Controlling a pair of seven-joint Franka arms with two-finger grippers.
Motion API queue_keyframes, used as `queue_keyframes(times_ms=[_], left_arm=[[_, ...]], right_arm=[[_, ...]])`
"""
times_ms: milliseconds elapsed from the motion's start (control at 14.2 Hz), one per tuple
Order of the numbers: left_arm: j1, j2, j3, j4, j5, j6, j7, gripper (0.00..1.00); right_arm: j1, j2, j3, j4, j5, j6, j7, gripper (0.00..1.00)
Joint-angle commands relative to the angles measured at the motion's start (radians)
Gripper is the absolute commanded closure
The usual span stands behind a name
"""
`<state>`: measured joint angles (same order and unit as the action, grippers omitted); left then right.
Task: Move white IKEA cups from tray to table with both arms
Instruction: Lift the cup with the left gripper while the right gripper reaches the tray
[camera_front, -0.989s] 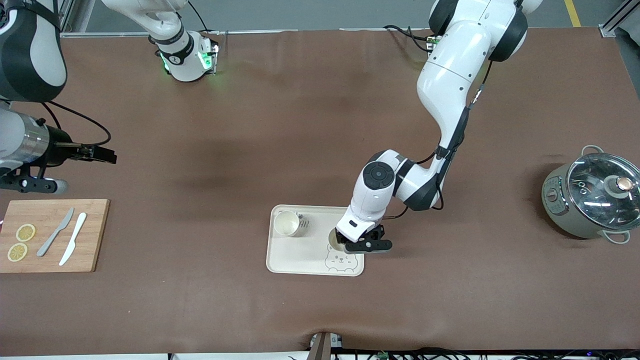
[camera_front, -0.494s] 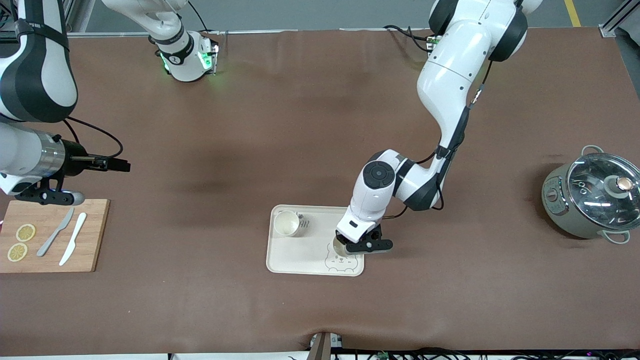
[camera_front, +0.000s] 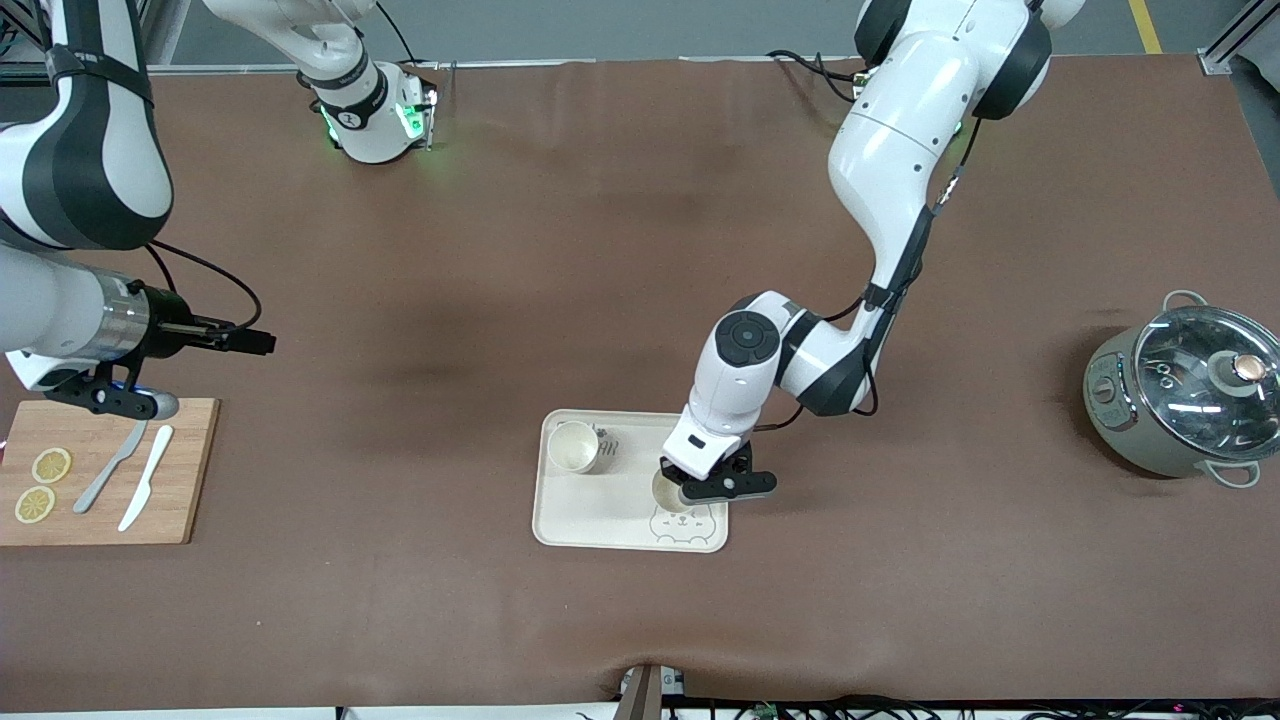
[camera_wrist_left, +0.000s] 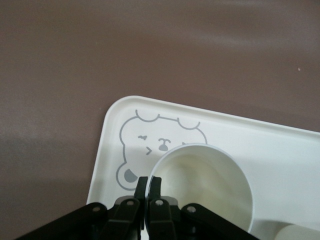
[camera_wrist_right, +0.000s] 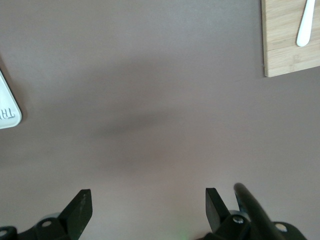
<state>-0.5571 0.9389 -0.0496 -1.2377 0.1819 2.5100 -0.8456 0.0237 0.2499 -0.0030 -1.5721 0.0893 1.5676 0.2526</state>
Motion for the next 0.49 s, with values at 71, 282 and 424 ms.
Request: queue_keyframes(times_ms=[71, 282, 424], left_arm=[[-0.006, -0.019, 0.004, -0.009, 0.013, -0.010, -0.030, 1.00], [-0.004, -0.020, 0.005, -0.009, 0.014, -0.014, -0.030, 1.00], [0.000, -0.035, 0.005, -0.009, 0.019, -0.043, -0.026, 1.00]], right_arm=[[0.005, 0.028, 0.001, 0.015, 0.072, 0.018, 0.074, 0.00], [0.028, 0.045, 0.001, 0.015, 0.075, 0.048, 0.124, 0.00], [0.053, 0.057, 0.001, 0.015, 0.075, 0.077, 0.169, 0.00]])
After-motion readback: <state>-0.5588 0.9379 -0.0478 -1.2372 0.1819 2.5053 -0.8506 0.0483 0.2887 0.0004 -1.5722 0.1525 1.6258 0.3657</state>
